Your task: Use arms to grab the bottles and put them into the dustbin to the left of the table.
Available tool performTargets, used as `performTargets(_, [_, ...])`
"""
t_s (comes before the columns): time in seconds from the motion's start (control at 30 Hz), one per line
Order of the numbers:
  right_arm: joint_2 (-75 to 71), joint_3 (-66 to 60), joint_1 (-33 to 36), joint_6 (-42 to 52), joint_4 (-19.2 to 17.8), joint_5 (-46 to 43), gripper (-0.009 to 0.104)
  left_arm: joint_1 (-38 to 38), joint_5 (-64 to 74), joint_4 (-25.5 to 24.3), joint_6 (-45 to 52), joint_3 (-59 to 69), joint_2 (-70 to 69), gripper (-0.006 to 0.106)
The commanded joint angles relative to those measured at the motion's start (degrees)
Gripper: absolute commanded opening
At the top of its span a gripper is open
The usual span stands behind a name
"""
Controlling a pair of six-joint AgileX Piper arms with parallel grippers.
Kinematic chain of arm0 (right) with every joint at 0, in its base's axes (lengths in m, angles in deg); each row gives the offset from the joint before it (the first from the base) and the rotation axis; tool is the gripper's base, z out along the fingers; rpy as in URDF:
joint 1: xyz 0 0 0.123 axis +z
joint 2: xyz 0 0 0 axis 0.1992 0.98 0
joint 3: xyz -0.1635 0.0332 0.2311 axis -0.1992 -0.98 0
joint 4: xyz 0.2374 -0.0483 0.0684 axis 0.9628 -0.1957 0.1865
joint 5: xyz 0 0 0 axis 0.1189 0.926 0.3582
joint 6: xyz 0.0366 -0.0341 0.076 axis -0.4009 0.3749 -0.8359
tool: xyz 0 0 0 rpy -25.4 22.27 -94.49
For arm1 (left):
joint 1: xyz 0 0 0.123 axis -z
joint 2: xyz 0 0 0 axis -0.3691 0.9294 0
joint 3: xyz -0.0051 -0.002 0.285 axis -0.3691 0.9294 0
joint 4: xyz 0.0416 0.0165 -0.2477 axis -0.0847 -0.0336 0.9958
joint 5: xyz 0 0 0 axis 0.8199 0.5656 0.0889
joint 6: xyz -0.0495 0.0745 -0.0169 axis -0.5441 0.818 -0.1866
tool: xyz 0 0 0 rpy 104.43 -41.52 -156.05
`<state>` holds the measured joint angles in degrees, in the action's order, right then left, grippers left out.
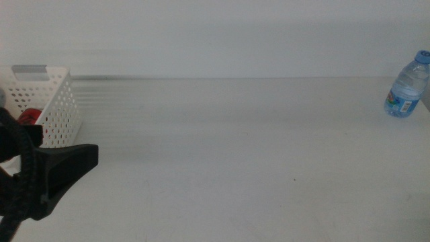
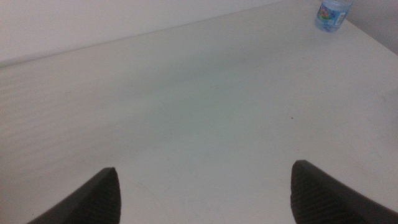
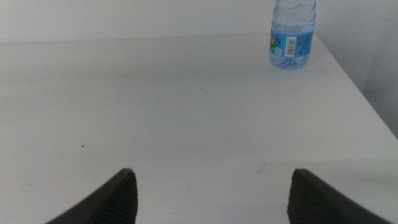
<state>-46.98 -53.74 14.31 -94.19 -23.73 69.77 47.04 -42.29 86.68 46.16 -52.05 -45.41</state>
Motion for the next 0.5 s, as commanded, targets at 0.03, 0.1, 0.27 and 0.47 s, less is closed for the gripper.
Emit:
performTargets(0.03, [-0.8,2.5,-0.4,0.4,1.0,-3.3,0.063,0.1,-4.4,0.8,-0.7,-1.5,0.3,0.090])
performTargets(0.1, [1.3,6.2,-0.4,0.4,1.1,-1.0,0.063,0.1,-4.4,0.8,-0.7,-1.5,0.3,0.090])
performTargets(0.27, [9.9,15.8,-0.4,0.4,-0.1,0.6,0.063,0.1,-4.4,0.9,-0.7,-1.5,0.3,0.090])
performTargets(0.47, [22.1,24.7,-0.4,0.4,-3.4,0.1,0.063,0.1,-4.4,0.9,-0.7,-1.5,0.3,0.090])
